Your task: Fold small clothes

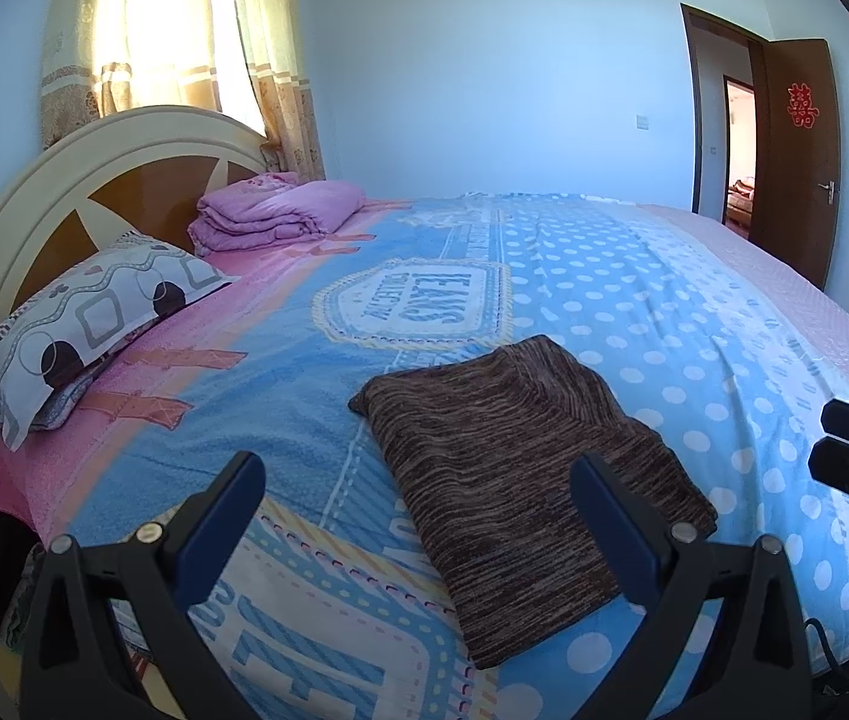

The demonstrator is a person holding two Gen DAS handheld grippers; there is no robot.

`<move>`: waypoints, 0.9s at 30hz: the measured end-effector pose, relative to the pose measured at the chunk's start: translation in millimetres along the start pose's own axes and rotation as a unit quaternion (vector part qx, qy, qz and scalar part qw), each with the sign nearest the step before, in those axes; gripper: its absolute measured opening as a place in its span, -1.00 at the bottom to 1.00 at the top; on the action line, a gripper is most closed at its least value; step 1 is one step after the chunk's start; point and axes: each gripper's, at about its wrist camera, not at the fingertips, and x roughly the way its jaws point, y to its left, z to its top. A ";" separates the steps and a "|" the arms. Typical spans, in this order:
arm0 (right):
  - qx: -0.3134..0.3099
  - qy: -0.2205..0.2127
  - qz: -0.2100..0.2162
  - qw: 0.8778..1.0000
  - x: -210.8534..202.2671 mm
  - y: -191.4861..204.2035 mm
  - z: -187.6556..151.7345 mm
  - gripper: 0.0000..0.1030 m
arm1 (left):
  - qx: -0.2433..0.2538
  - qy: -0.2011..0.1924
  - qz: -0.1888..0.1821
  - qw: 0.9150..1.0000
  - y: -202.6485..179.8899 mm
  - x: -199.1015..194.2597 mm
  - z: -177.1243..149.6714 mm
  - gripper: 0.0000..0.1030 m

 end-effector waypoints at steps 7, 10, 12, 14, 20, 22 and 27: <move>-0.001 0.000 0.000 1.000 0.6 1.5 -1.4 0.11 | 0.000 -0.001 0.000 1.000 0.3 -0.6 0.6 1.00; -0.001 0.000 0.000 1.000 0.3 1.5 -1.1 0.11 | 0.000 -0.001 -0.001 1.000 0.2 -0.9 0.6 1.00; -0.002 -0.001 0.000 1.000 0.1 2.5 -1.7 0.11 | 0.001 -0.001 -0.001 1.000 0.4 -0.5 0.8 1.00; -0.002 -0.001 0.000 1.000 0.6 2.6 -1.7 0.11 | 0.000 -0.001 -0.001 1.000 -0.3 -0.9 0.5 1.00; -0.001 -0.002 0.000 1.000 0.0 2.6 -1.6 0.11 | 0.007 -0.001 -0.005 1.000 1.0 -1.6 1.5 1.00; -0.001 -0.003 0.000 1.000 -0.5 2.6 -1.6 0.11 | 0.007 0.000 -0.006 1.000 0.6 -1.3 1.4 1.00; 0.001 -0.002 0.001 1.000 -0.3 3.1 -1.7 0.12 | 0.012 -0.001 -0.011 1.000 -0.4 -1.6 0.7 1.00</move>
